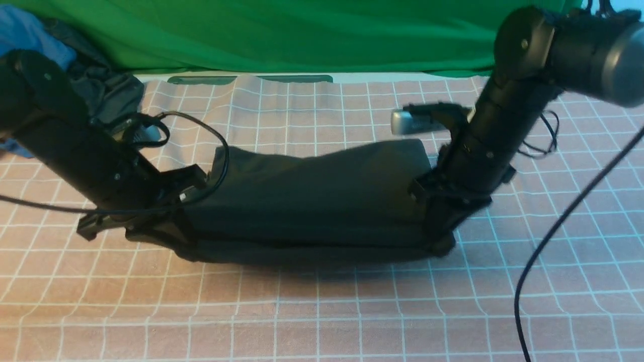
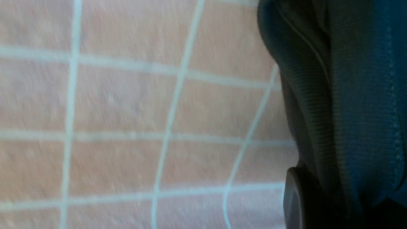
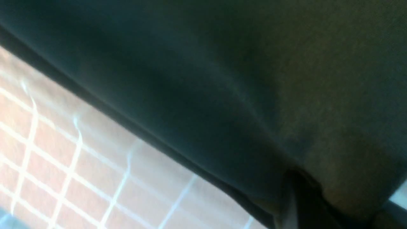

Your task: Fold a long-sleeved shirt over a pink coffee tablecloth.

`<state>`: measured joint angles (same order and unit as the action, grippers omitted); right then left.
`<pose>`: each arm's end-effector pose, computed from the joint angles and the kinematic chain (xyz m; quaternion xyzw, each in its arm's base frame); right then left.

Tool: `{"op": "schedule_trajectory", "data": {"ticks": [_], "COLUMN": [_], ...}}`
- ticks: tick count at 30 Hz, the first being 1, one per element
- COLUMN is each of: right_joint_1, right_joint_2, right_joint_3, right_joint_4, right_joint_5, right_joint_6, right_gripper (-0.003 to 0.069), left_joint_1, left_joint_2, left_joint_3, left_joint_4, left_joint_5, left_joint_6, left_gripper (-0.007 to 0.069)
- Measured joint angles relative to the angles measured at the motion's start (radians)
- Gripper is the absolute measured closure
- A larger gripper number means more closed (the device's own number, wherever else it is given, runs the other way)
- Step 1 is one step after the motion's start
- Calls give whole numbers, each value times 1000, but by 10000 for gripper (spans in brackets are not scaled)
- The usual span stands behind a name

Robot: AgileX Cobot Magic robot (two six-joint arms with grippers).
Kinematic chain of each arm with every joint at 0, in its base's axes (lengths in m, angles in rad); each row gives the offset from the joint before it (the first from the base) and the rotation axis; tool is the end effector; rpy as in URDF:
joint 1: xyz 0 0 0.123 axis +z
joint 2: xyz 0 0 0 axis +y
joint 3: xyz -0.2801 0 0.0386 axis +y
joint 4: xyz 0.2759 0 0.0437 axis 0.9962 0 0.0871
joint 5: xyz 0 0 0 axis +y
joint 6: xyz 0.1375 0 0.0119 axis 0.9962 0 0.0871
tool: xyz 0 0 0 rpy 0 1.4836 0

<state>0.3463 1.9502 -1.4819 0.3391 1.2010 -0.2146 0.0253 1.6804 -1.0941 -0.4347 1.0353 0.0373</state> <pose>0.3679 0.1783 0.1521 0.2134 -0.9643 -0.1563 0.0159 0.3344 -0.0416 0.1527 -0.1008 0.9769 -0.1868 0.0236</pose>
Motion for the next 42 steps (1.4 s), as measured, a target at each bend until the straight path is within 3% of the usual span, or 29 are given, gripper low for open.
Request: {"op": "schedule_trajectory", "data": {"ticks": [6, 9, 13, 16, 18, 19, 21, 23, 26, 28, 30, 36, 42], "right_joint_1": [0, 0, -3, -5, -5, -5, -6, -7, -9, -9, -9, -9, -9], "right_joint_2": [-24, -24, -24, -30, -62, -66, -146, -234, -443, -558, -701, -1070, -1435], "right_joint_3": [82, 88, 93, 92, 92, 92, 92, 92, 92, 92, 95, 214, 551], "right_joint_4": [-1, -1, -67, -106, -178, -193, -262, -300, -339, -339, -346, -356, -378], "right_joint_5": [-7, -14, -2, 5, 5, 5, 4, 4, -8, -48, -128, -487, -836], "right_joint_6": [3, 5, 2, -9, 21, 29, 69, 100, 156, 188, 215, 215, 215], "right_gripper": [532, 489, 323, 259, 281, 293, 394, 501, 613, 623, 623, 623, 623], "left_joint_1": [-3, -3, 1, 3, 5, 5, 5, 5, 5, 5, 5, 5, 5], "left_joint_2": [-65, -66, -67, -67, -69, -70, -91, -143, -288, -419, -563, -975, -1316], "left_joint_3": [123, 157, 162, 160, 137, 134, 105, 94, 93, 93, 93, 135, 267], "left_joint_4": [-20, -17, 63, 94, 121, 124, 153, 170, 183, 184, 184, 164, 135], "left_joint_5": [0, -12, -45, -59, -21, -16, 37, 53, 46, 38, 19, -99, -181], "left_joint_6": [-9, -9, -17, -25, -57, -60, -84, -88, -92, -95, -95, -102, -103], "left_gripper": [578, 556, 421, 300, 204, 197, 176, 210, 366, 503, 579, 610, 610]}}
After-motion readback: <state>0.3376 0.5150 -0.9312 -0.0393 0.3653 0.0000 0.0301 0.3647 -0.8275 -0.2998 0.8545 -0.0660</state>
